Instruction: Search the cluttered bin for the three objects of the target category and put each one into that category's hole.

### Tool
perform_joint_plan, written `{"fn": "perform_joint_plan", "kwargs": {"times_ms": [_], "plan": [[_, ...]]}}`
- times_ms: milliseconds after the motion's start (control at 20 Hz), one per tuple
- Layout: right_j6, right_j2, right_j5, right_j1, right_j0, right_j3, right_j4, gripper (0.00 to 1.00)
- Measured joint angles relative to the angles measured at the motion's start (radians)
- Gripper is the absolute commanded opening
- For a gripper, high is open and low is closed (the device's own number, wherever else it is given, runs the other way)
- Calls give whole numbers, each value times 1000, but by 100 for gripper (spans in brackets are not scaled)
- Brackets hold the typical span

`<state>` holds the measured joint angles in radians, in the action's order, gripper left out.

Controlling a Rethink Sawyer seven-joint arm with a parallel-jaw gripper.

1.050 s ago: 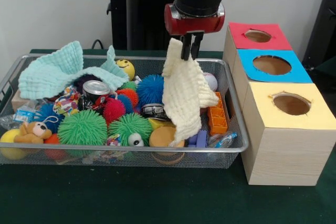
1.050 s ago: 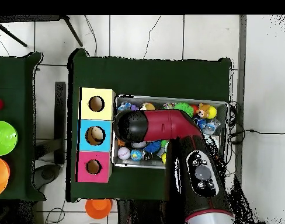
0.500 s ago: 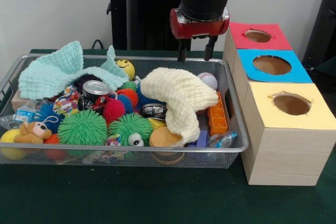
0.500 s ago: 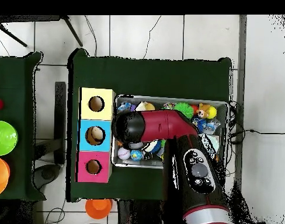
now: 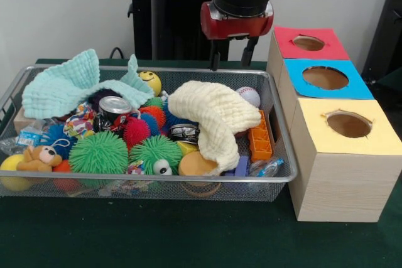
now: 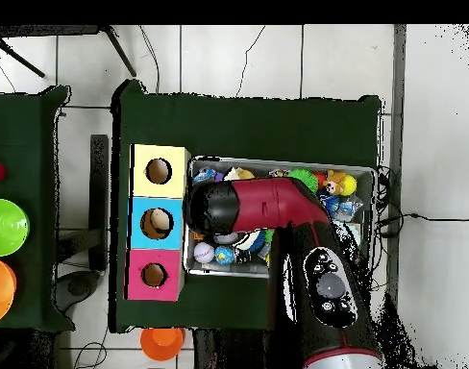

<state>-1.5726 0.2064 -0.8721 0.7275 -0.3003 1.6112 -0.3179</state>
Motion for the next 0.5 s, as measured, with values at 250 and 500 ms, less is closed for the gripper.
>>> {"fn": "perform_joint_plan", "kwargs": {"times_ms": [250,500], "plan": [[0,6,0,28,-21,-25,-31,100],[0,22,0,34,-55,-45,-43,100]]}}
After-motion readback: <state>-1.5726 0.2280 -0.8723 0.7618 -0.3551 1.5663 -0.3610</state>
